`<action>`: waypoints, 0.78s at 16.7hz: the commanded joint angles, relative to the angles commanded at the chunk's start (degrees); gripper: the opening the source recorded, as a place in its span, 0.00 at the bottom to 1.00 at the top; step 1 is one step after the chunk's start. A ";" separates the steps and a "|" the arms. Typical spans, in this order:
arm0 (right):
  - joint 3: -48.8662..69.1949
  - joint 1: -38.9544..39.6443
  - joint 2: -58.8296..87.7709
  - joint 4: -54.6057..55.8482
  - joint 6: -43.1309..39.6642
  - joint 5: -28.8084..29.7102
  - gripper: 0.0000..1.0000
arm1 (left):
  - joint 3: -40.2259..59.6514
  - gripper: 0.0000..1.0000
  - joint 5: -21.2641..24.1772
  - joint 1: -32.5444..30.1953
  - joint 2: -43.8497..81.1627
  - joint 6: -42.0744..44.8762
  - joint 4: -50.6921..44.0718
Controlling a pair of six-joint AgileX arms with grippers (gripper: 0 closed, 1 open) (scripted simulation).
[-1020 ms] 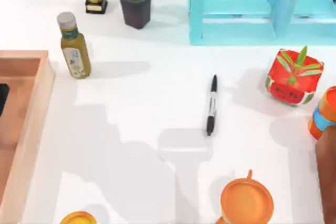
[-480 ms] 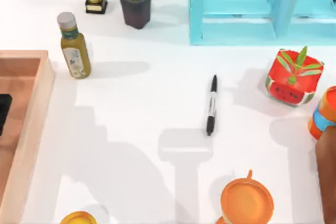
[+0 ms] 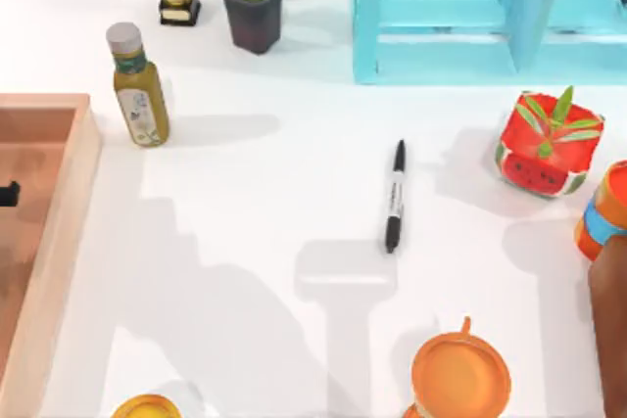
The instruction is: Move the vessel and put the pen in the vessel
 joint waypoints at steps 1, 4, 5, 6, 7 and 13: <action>0.00 0.00 0.00 0.00 0.00 0.00 1.00 | 0.00 0.17 0.00 0.00 0.00 0.00 0.00; 0.00 0.00 0.00 0.00 0.00 0.00 1.00 | 0.00 0.00 0.00 0.00 0.00 0.00 0.00; 0.00 0.00 0.00 0.00 0.00 0.00 1.00 | 0.00 0.00 0.00 0.00 0.00 0.00 0.00; 0.00 0.00 0.00 0.00 0.00 0.00 1.00 | 0.00 0.00 0.00 0.00 0.00 0.00 0.00; 0.00 0.00 0.00 0.00 0.00 0.00 1.00 | 0.00 0.00 0.00 0.00 0.00 0.00 0.00; 0.00 0.00 0.00 0.00 0.00 0.00 1.00 | 0.15 0.00 -0.02 -0.10 -0.05 -0.07 0.00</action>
